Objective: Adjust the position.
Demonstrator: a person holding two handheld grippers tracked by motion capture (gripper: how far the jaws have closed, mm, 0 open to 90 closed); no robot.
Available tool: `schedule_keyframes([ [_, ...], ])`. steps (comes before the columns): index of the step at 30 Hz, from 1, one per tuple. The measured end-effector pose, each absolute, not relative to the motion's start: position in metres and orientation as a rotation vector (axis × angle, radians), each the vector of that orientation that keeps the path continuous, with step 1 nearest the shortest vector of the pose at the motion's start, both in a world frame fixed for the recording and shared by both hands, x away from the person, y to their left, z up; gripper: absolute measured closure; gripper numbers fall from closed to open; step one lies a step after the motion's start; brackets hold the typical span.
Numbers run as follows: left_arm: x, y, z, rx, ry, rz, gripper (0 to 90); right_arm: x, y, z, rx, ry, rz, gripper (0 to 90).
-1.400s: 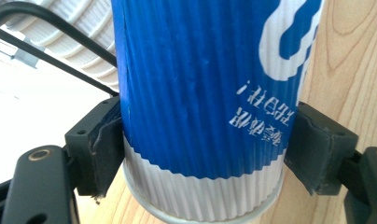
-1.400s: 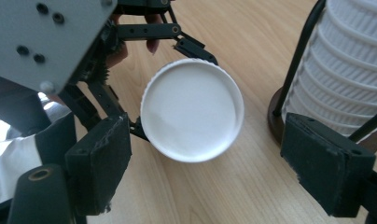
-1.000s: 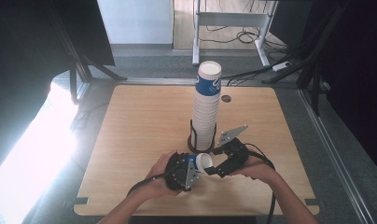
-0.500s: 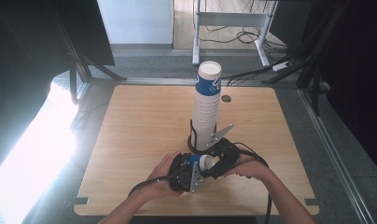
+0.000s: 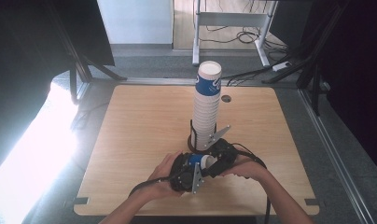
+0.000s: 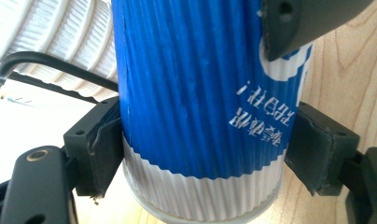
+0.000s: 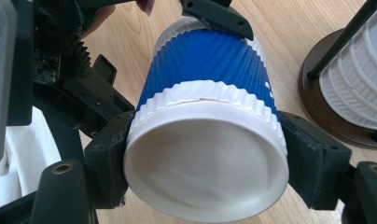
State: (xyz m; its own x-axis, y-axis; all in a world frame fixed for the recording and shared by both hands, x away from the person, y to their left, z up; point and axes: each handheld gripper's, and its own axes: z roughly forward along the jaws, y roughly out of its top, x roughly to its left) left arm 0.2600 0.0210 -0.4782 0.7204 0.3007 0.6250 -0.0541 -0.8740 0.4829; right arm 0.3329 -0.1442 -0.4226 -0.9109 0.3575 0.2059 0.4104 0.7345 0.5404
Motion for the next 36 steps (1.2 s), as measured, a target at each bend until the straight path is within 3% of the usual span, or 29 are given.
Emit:
schedule_keyframes([
  [9, 0.261, 0.020, -0.479, 2.418, 0.211, 1.021, 16.4, 0.332, -0.149, -0.423, -0.626, -2.851, -0.965, 27.0],
  [19, 0.264, 0.028, -0.475, 2.337, 0.292, 0.960, 4.9, 0.330, -0.162, -0.422, -0.661, -2.820, -1.113, 27.3],
  [36, 0.270, 0.056, -0.472, 2.190, 0.518, 0.691, 6.4, 0.326, -0.181, -0.427, -0.723, -2.739, -1.391, 27.3],
])
